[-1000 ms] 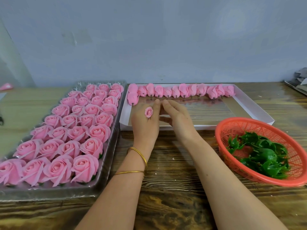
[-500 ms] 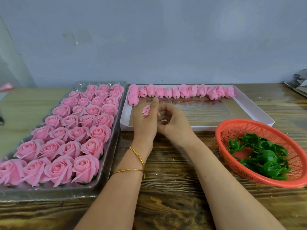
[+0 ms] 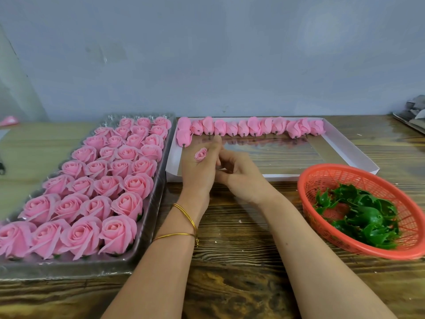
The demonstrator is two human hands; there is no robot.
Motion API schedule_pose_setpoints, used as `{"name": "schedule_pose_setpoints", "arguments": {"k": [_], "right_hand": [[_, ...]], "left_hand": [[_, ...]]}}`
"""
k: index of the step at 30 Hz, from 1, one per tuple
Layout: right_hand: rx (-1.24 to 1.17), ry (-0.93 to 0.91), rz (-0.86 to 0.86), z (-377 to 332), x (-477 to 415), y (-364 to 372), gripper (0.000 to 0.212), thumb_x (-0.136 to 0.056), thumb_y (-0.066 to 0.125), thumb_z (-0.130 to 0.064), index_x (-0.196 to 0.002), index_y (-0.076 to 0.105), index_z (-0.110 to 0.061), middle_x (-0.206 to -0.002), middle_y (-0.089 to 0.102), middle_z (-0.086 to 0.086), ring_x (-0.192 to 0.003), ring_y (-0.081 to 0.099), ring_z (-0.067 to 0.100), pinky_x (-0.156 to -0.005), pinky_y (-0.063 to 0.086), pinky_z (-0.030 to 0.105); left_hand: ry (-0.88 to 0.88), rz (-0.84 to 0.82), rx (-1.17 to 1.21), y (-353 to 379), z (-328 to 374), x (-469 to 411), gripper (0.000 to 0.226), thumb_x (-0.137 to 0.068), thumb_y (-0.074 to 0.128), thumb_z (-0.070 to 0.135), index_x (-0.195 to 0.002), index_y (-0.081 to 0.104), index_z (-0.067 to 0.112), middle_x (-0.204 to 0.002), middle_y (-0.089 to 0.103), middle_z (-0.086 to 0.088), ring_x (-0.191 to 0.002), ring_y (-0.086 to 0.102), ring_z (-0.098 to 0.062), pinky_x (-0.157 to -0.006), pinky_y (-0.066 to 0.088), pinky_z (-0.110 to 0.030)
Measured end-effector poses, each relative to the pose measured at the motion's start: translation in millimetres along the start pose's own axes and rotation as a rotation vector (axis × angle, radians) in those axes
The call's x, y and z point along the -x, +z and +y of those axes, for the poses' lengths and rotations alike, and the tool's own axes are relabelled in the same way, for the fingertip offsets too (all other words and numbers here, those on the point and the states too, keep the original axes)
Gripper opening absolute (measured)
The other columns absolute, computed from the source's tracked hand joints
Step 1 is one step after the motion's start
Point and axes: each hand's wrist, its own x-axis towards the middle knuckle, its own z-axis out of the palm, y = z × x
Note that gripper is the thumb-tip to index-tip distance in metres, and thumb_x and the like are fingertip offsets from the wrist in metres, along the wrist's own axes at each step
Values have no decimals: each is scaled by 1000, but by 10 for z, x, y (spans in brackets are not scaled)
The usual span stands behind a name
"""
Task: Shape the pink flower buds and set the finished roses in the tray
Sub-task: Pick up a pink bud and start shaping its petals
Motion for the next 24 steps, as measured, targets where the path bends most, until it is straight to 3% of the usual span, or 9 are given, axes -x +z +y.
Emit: {"name": "schedule_pose_setpoints", "arguments": {"k": [3,6,8,13,18,20,24], "right_hand": [[-16,20,29,24,-11,5,10,-81,59,19,-90,59,15,-91,60,2,-84,58,10,-82,50,27],[-21,25,49,27,-9,15,29,-75,64,19,-89,63,-7,-86,62,-5,-72,57,3,-69,48,17],[-6,26,70,51,-15,25,36,-74,69,16,-92,62,-14,-87,62,0,-70,56,3,-66,47,18],[9,23,136,111,-43,47,35,-74,72,10,-85,56,-19,-93,63,13,-72,53,10,-66,46,21],[16,1,113,140,-43,20,19,-79,66,10,-94,62,0,-82,58,0,-72,52,9,-70,46,22],[-6,-10,89,121,-33,15,20,-80,64,13,-90,63,-4,-78,57,-3,-75,53,13,-73,46,27],[-10,-30,37,58,-15,1,9,-83,60,16,-89,59,9,-84,57,0,-85,56,19,-81,48,32]], "left_hand": [[-27,5,31,10,-15,-20,48,-93,59,41,-49,50,24,-58,50,-2,-67,59,-14,-77,56,-35],[-66,15,85,15,-46,-42,44,-92,59,47,-54,50,25,-68,54,-12,-80,64,-37,-83,58,-48],[-73,19,105,17,-48,-44,43,-90,58,51,-55,53,28,-76,57,-16,-87,64,-42,-83,57,-51],[-68,-3,116,16,-43,-38,39,-79,58,64,-60,59,30,-78,63,-8,-83,67,-23,-76,57,-37],[-15,-19,48,10,-67,-42,38,-89,57,54,-71,53,20,-70,58,-6,-74,64,-15,-74,55,-29],[0,-16,22,5,-79,-53,36,-90,58,51,-76,54,18,-66,57,1,-73,64,-10,-70,53,-22],[14,-12,51,4,-88,-64,36,-93,60,39,-71,56,11,-60,54,1,-67,61,-11,-62,52,-19]]}}
